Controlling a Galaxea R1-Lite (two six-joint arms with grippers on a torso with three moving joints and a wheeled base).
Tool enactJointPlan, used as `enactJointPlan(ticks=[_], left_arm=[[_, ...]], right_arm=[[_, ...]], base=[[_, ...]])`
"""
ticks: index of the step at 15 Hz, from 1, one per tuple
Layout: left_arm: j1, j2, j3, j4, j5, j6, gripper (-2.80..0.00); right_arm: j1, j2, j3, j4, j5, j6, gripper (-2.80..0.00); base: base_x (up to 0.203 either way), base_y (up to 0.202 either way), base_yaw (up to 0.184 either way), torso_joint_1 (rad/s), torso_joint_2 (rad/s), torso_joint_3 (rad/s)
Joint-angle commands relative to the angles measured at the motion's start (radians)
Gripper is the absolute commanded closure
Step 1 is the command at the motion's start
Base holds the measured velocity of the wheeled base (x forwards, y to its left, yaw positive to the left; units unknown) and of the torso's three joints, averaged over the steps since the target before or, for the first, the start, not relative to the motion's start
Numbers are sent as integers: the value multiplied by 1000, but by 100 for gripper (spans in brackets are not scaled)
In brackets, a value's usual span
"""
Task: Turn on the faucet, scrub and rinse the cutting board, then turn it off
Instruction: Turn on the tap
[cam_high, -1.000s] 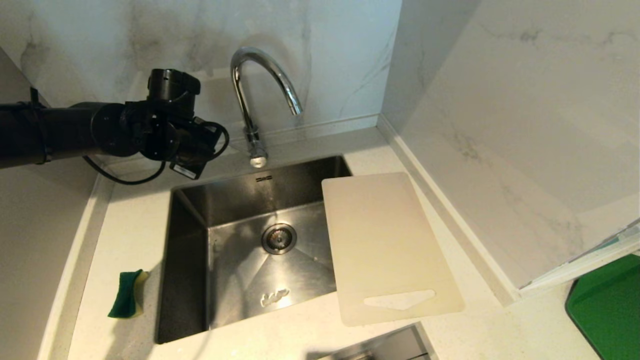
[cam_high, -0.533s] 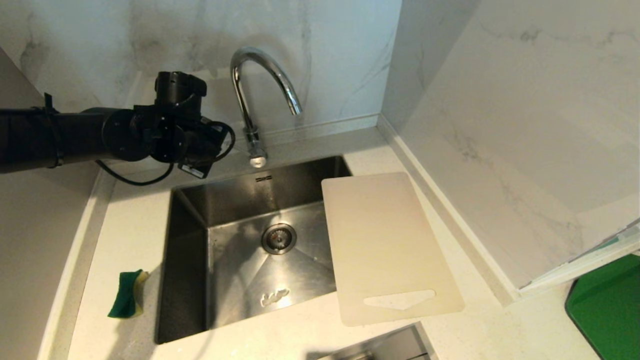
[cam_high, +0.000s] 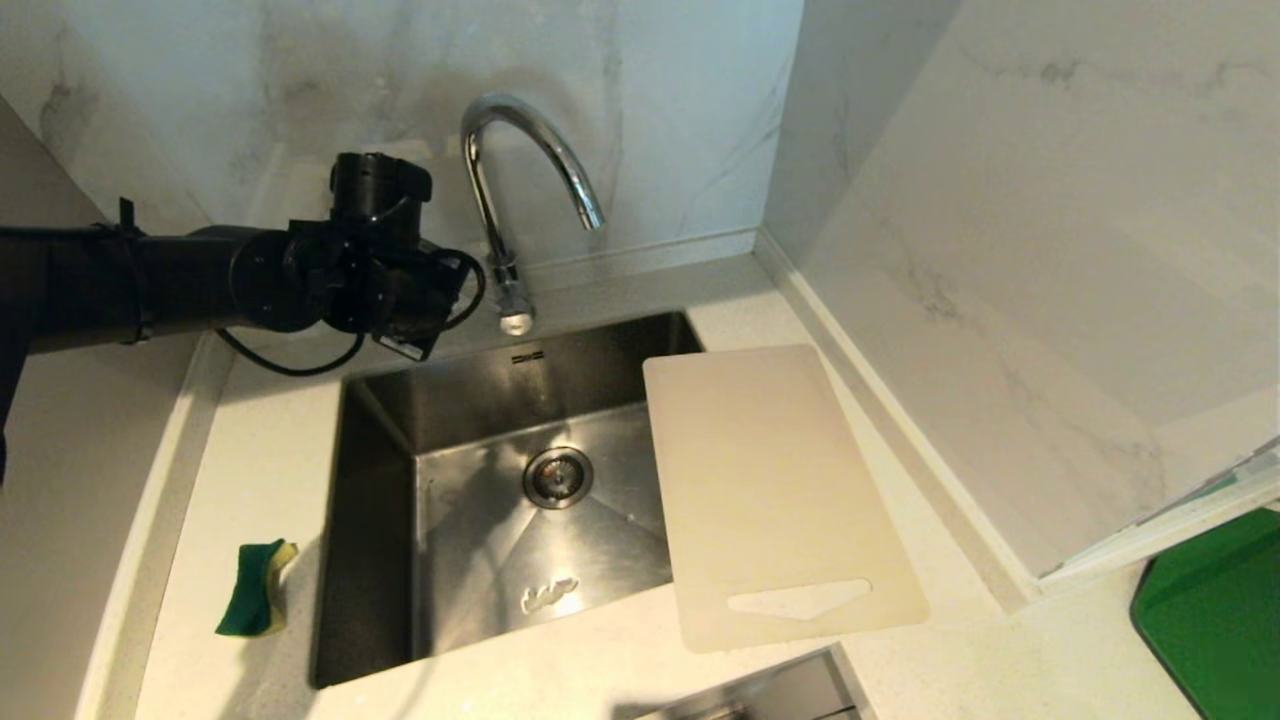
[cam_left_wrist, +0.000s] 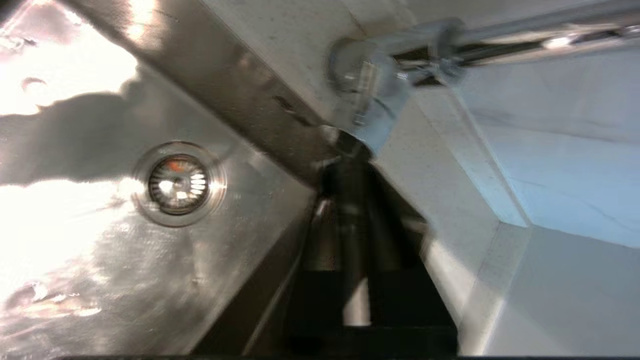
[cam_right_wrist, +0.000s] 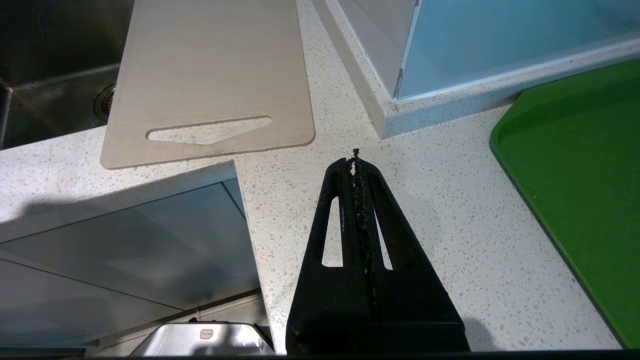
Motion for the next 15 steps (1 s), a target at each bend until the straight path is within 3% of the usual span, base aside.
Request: enactJointPlan(ticks=[1, 9, 11, 15], left_arm=[[-3, -5, 1, -12, 7, -7, -280], [-2, -3, 0, -63, 17, -32, -280], [-2, 9, 0, -64, 86, -19, -280], [-1, 98, -2, -186, 251, 112, -280]], right_arm=[[0, 2, 0, 0, 0, 0, 0], [0, 2, 1, 0, 0, 0, 0], [0, 2, 1, 0, 0, 0, 0], [0, 2, 0, 0, 0, 0, 0]], base=[[0, 0, 0, 0, 0, 0], [0, 0, 0, 0, 0, 0], [0, 0, 0, 0, 0, 0], [0, 0, 0, 0, 0, 0]])
